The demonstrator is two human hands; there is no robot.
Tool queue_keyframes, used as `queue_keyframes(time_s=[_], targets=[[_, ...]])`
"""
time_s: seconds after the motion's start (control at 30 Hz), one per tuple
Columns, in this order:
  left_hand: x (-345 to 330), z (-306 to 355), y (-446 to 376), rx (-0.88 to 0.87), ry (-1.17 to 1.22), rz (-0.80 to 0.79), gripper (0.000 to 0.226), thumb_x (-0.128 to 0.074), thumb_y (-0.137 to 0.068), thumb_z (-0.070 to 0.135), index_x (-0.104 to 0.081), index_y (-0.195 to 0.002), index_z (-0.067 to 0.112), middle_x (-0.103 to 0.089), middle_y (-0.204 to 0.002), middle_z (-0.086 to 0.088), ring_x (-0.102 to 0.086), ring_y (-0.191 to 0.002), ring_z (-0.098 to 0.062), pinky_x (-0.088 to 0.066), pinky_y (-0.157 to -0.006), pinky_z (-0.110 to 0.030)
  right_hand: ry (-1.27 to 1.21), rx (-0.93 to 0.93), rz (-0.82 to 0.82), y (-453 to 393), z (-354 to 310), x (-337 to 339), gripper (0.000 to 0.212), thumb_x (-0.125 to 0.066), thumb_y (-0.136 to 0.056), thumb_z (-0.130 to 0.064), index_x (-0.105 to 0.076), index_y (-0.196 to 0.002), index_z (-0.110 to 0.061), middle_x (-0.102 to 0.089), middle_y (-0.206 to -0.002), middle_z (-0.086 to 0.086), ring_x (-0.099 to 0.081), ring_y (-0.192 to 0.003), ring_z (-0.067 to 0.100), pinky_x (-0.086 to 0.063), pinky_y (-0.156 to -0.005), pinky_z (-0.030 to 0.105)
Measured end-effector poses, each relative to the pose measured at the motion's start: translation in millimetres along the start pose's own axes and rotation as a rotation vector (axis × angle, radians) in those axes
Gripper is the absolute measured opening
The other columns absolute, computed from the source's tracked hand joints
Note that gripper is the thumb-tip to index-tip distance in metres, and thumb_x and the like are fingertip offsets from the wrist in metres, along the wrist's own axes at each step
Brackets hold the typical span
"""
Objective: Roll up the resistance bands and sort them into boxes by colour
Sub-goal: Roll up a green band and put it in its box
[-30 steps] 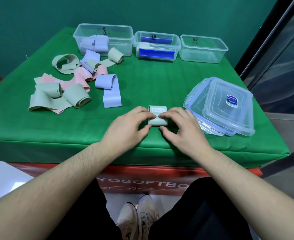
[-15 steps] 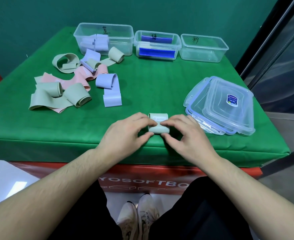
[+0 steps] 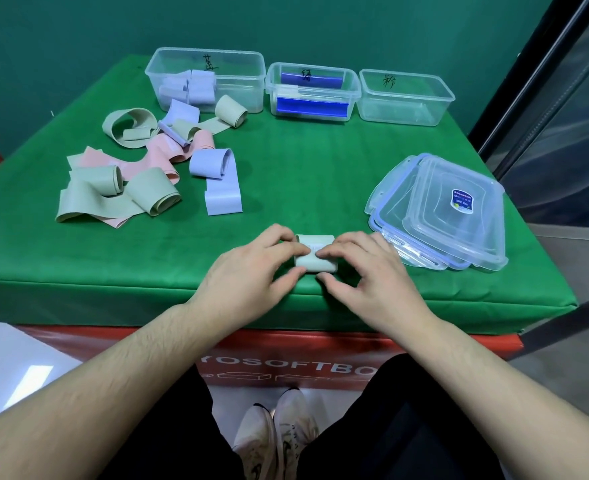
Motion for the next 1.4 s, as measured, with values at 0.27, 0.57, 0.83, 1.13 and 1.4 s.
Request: queue_keyframes(time_s=[0.27,0.57,0.83,1.13,1.4], targets=[[0,1,-1,-0.067,0.023,0.11,0.02,-0.058,-0.091,0.038,-0.065,-0.109,0.032,-0.057,-0.114,0.017,-0.047,-0.069,-0.007,-0.051,-0.053,-0.029,-0.02,-0.054,-0.007,-5,5,-4,0.031,-0.057,-0.086,-0.045,-0.068,-0.111,-0.03,-0.058,-0.105,-0.015,-0.048,-0.096,0.016,-0.043,-0.087,0.042],[-3,-3,-9,-0.036,0.033,0.054,0.025,-0.053,-0.094,0.042,-0.06,-0.117,0.036,-0.053,-0.114,0.019,-0.061,-0.083,-0.011,-0.055,-0.061,-0.037,0.005,-0.038,0.031,-9,5,-4,0.024,-0.061,-0.087,-0.038,-0.065,-0.108,-0.029,-0.059,-0.106,-0.013,-0.05,-0.096,0.018,-0.045,-0.085,0.045],[-5,-2,-15,-0.141,-0.079,0.122,0.03,-0.054,-0.088,0.04,-0.065,-0.11,0.024,-0.062,-0.109,0.008,-0.057,-0.084,-0.021,-0.046,-0.069,-0.036,0.004,-0.076,0.013,-16,10,-6,0.033,-0.054,-0.088,-0.044,-0.068,-0.114,-0.03,-0.059,-0.107,-0.014,-0.048,-0.099,0.018,-0.043,-0.09,0.044],[-11,-13,-23,-0.056,-0.075,0.051,0.038,-0.061,-0.087,0.039,-0.061,-0.124,0.028,-0.06,-0.121,0.011,-0.056,-0.103,-0.017,-0.045,-0.082,-0.036,0.05,-0.1,-0.004,-19,15,-8,0.032,-0.061,-0.086,-0.04,-0.064,-0.118,-0.034,-0.058,-0.116,-0.019,-0.046,-0.108,0.015,-0.035,-0.093,0.037],[-16,-18,-36,0.031,0.094,0.041,0.032,-0.062,-0.092,0.028,-0.061,-0.123,0.02,-0.066,-0.116,0.003,-0.06,-0.108,-0.022,-0.047,-0.093,-0.046,0.028,-0.132,-0.074,-36,20,-13,0.032,-0.066,-0.09,-0.035,-0.064,-0.122,-0.03,-0.062,-0.114,-0.014,-0.049,-0.107,0.017,-0.036,-0.091,0.036]])
Point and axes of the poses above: each hand's wrist, its own y-axis away from the middle knuckle, its own x-axis out of the back of the hand, z = x × y, the point moved 6 cm from there along -y, towards the middle knuckle
